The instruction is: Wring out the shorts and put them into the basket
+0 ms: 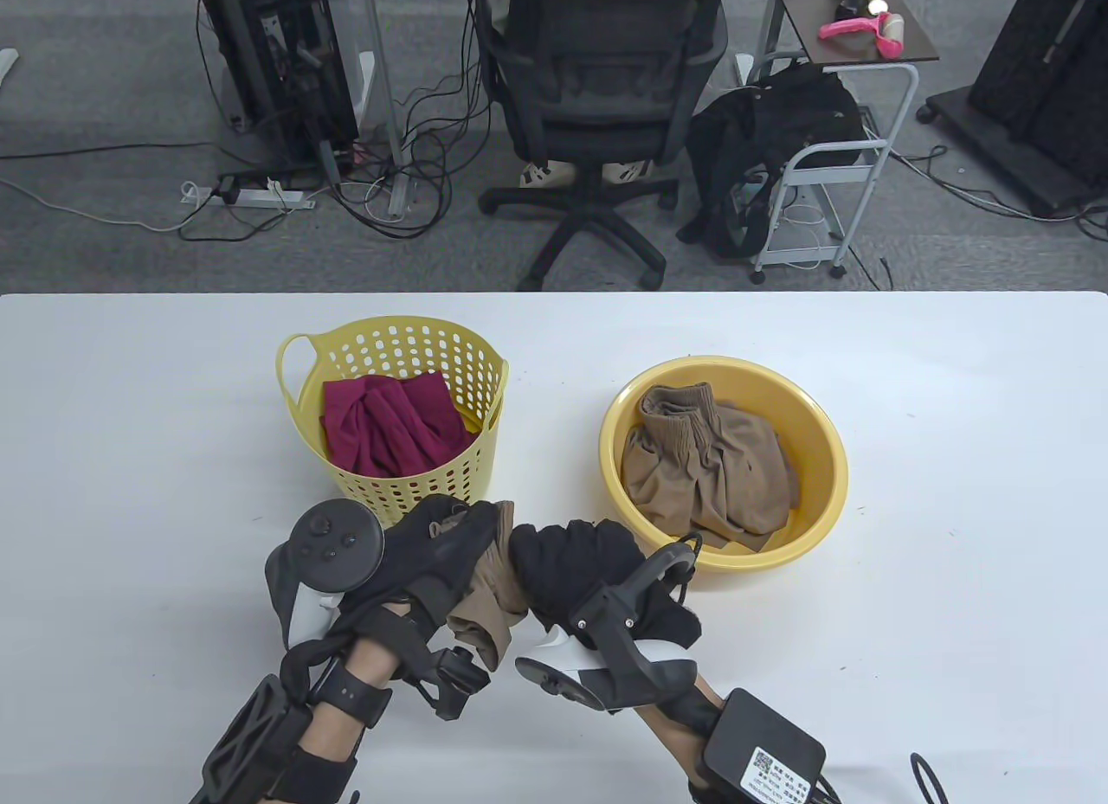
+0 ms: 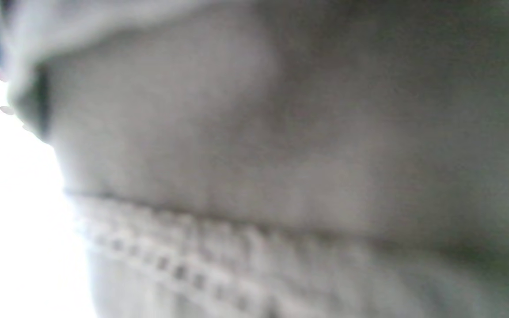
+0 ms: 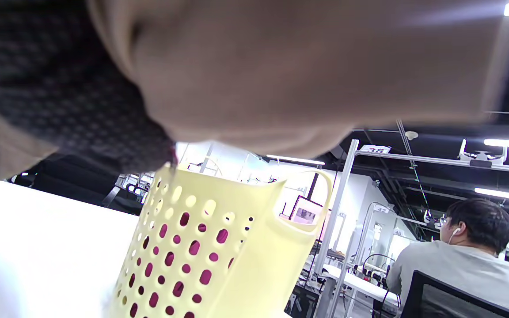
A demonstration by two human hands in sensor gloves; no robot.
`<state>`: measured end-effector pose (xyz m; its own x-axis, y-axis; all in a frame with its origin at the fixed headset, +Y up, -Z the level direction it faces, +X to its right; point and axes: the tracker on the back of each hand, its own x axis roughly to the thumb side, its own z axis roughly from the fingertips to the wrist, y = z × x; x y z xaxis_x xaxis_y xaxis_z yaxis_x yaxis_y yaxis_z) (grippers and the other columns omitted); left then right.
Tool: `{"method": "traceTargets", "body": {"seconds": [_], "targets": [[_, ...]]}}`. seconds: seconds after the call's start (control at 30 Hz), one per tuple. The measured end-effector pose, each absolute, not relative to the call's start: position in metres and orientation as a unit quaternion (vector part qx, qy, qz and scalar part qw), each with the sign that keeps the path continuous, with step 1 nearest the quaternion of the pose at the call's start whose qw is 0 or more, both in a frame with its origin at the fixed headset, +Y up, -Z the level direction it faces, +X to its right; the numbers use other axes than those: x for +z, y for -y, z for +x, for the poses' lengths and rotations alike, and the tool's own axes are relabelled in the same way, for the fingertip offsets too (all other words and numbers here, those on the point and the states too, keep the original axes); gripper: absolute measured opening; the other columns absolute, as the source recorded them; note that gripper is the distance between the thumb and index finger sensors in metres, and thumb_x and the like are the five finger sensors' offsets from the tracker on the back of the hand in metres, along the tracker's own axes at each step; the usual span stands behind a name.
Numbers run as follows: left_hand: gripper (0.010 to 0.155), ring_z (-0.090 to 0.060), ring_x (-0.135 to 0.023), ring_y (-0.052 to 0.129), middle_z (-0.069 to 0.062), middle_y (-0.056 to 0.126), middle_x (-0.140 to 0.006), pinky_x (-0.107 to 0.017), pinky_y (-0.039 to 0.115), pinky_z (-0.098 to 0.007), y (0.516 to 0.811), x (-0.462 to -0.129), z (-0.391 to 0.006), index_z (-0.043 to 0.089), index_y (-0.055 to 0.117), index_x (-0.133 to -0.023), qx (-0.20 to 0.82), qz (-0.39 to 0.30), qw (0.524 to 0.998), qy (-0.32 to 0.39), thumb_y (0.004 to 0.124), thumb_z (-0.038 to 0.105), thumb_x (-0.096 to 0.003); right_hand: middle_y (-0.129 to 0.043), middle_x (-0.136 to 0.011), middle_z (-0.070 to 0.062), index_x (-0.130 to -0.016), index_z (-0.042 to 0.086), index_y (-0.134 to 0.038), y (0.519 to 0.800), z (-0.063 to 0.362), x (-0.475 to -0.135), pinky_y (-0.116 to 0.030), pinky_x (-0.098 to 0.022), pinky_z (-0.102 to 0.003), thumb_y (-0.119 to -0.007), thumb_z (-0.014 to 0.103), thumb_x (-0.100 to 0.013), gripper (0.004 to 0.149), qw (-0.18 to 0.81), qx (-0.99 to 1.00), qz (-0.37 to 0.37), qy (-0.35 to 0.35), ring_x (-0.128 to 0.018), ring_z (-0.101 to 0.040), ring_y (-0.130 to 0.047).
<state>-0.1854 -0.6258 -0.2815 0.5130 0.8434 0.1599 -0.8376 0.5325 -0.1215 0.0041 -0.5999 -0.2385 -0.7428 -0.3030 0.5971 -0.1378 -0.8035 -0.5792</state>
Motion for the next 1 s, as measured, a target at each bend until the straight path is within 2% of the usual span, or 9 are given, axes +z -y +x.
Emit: {"method": "traceTargets", "body": {"seconds": [0.23,0.47,0.73,1.0], "targets": [[0.062,-0.033,-0.037,0.109,-0.021,0.096,-0.064,-0.03,0.09,-0.05,0.618,-0.277,-0.184,0.006,0.071,-0.089,0.462,0.027,0.878,0.12,0.07,0.062,-0.0618,-0.093,-0.054,0.005,-0.083,0.009,-0.075,0.599,0.011,-0.246,-0.082,-0.017,-0.026,-0.106,0.046,-0.032,0.07,-0.019,-0.902,-0.337,-0.269,-0.024,-0.011,-0.094],[0.062,-0.036,-0.048,0.106,-0.02,0.092,-0.074,-0.04,0.088,-0.053,0.61,-0.271,-0.181,0.01,0.065,-0.093,0.445,0.083,0.876,0.167,0.069,0.063,-0.0613,-0.094,-0.053,0.004,-0.082,0.008,-0.076,0.598,0.023,-0.258,-0.082,-0.016,-0.027,-0.106,0.045,-0.032,0.069,-0.114,-0.921,-0.314,-0.199,-0.023,-0.011,-0.095],[0.061,-0.039,-0.06,0.1,-0.02,0.086,-0.083,-0.05,0.082,-0.058,0.598,-0.265,-0.178,0.013,0.06,-0.097,0.442,0.12,0.862,0.218,0.068,0.062,-0.0611,-0.094,-0.053,0.003,-0.082,0.007,-0.077,0.605,0.037,-0.276,-0.082,-0.016,-0.027,-0.107,0.044,-0.033,0.069,-0.279,-0.917,-0.28,-0.049,-0.023,-0.012,-0.095],[0.06,-0.041,-0.07,0.096,-0.019,0.081,-0.09,-0.059,0.077,-0.059,0.589,-0.261,-0.175,0.016,0.055,-0.099,0.444,0.137,0.843,0.27,0.069,0.061,-0.0603,-0.094,-0.053,0.002,-0.083,0.006,-0.076,0.623,0.045,-0.292,-0.082,-0.017,-0.028,-0.107,0.044,-0.034,0.069,-0.412,-0.861,-0.28,0.096,-0.024,-0.013,-0.095]]}}
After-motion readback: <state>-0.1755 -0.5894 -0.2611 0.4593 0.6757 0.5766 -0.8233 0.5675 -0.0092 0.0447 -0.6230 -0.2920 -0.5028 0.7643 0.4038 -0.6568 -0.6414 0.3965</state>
